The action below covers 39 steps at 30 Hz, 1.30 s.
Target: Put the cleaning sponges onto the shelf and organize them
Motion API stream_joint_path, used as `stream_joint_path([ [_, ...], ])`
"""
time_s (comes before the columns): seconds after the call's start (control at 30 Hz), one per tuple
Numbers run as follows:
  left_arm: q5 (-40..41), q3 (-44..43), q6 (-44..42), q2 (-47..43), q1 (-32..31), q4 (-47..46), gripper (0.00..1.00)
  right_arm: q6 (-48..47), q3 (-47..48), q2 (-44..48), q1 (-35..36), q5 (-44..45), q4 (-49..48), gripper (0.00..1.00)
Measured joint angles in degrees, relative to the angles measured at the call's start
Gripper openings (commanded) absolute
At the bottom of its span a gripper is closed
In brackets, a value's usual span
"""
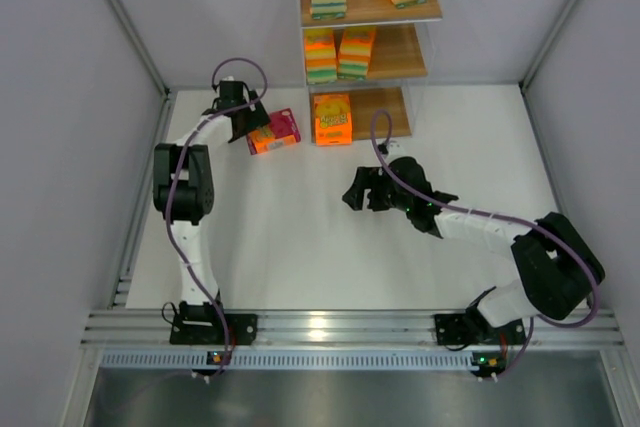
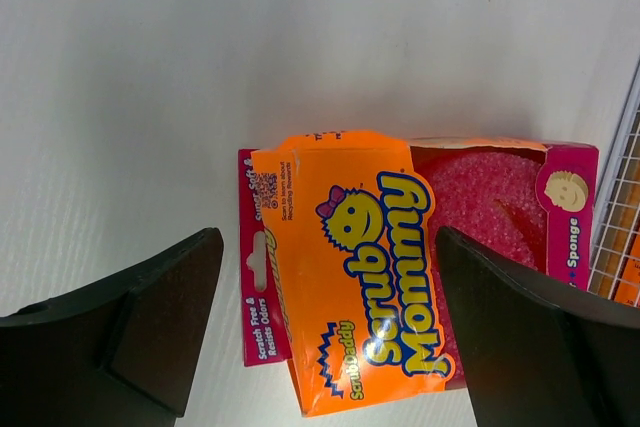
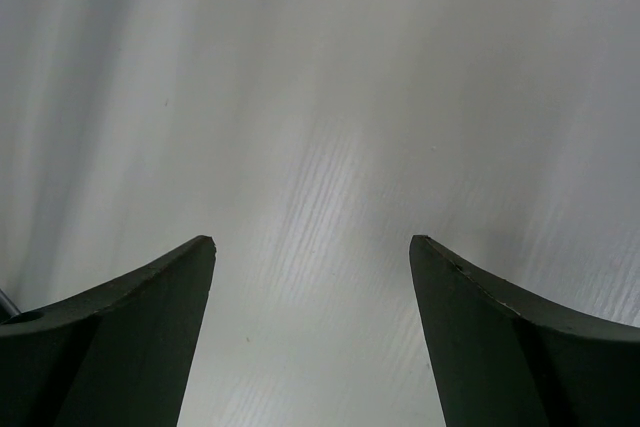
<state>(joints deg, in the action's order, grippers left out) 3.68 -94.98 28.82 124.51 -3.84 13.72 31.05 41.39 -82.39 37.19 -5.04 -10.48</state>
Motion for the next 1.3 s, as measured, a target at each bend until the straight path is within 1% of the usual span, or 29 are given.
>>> stream_joint_path([
  [0.33,-3.26,-4.35,0.35,3.72,0.31,-0.26,0.79,0.02,0.00,-0.50,-0.63,0.02,0.72,0.81],
  [0.37,-3.72,-4.44,0.44,3.82,0.33,-0.26,0.74,0.02,0.00,-0.50,-0.63,0.04,0.74,0.81],
  [0.47,-5.40,-4.50,0.81,4.09,0.33,-0.90,0.66,0.02,0.00,-0.50,-0.63,0.28,0.74,0.81],
  [0.5,-6.03,-4.50,0.81,4.15,0.33,-1.18,0.58,0.02,0.00,-0.50,-0.68,0.39,0.74,0.80],
  [0.63,-8.81,-3.37,1.22,4.26,0.33,-4.00,0.56,0.02,0.00,-0.50,-0.74,0.57,0.74,0.80],
  [0.8,-9.90,1.60,1.51,2.34,0.33,-9.22,0.56,0.02,0.00,-0.50,-0.79,0.68,0.74,0.80],
  [0.97,-9.35,10.84,1.64,-4.68,0.28,-9.53,0.56,0.04,-0.02,-0.50,-0.98,0.68,0.76,0.80],
  [1.1,-6.99,21.00,2.99,-14.43,-0.15,-8.68,0.57,0.13,-0.02,-0.35,-1.01,0.44,1.18,0.80],
  [1.2,0.35,29.83,6.05,-25.16,-2.58,-7.32,0.57,0.42,-0.02,0.76,-1.01,0.04,2.34,0.80],
  [1.3,8.66,38.58,13.51,-37.46,-9.25,-6.23,0.57,1.18,-0.02,3.17,-1.01,-0.35,3.63,0.80],
])
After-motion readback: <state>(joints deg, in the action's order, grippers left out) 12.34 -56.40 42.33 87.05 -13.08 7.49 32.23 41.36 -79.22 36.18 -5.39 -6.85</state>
